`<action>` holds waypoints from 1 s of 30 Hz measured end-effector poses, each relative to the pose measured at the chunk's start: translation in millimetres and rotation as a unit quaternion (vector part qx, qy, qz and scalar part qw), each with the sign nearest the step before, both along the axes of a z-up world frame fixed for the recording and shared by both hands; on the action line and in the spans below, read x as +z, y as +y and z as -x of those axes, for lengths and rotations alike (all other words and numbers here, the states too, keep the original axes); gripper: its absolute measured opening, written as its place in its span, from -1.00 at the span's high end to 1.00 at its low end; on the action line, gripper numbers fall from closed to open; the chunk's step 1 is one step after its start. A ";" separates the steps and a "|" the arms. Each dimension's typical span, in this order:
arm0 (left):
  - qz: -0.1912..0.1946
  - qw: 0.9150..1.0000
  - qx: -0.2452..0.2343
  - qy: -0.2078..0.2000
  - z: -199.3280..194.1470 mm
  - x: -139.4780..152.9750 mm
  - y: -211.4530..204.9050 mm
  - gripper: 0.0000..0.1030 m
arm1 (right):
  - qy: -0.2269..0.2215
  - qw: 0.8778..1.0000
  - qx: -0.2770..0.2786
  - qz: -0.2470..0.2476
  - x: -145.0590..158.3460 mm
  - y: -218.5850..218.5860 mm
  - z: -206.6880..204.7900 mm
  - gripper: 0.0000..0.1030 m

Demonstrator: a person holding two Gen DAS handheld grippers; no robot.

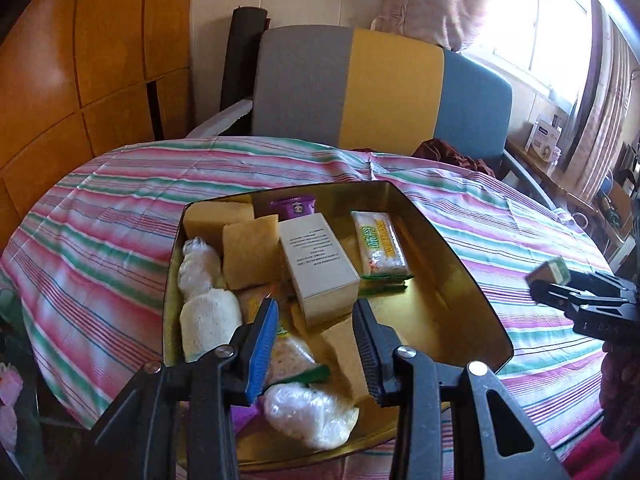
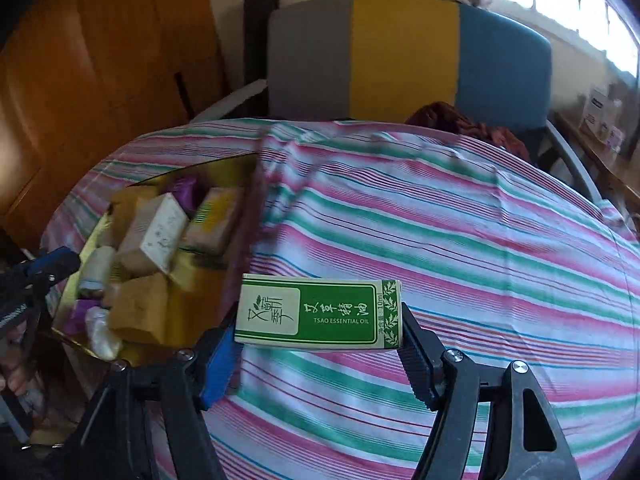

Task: Organize objects
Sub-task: 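Carry the green box into the gold tray and release it with the right tool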

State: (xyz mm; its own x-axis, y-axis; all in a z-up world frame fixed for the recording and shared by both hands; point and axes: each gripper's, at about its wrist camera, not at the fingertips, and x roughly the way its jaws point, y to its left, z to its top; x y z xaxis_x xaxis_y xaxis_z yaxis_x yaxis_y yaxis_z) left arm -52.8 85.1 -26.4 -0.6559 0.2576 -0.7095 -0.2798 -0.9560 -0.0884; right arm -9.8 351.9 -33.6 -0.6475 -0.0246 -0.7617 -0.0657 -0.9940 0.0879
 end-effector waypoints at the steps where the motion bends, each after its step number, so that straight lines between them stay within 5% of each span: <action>1: -0.001 1.000 0.002 -0.002 -0.4 -0.6 -2.8 0.25 | 0.004 1.000 0.016 0.001 3.2 -14.5 4.8 -0.39; 13: -0.024 0.999 0.039 -0.013 -3.0 -5.5 -41.7 0.25 | -0.007 0.995 0.096 -0.004 -0.1 -93.1 39.3 -0.39; 25: -0.020 0.997 0.075 -0.026 -3.3 -16.1 -72.9 0.21 | -0.066 0.992 0.096 -0.045 -36.7 -117.4 85.4 -0.43; 30: -0.004 0.997 0.075 -0.015 -2.9 -16.9 -67.0 0.14 | -0.071 0.992 0.087 -0.050 -49.8 -117.8 90.0 -0.65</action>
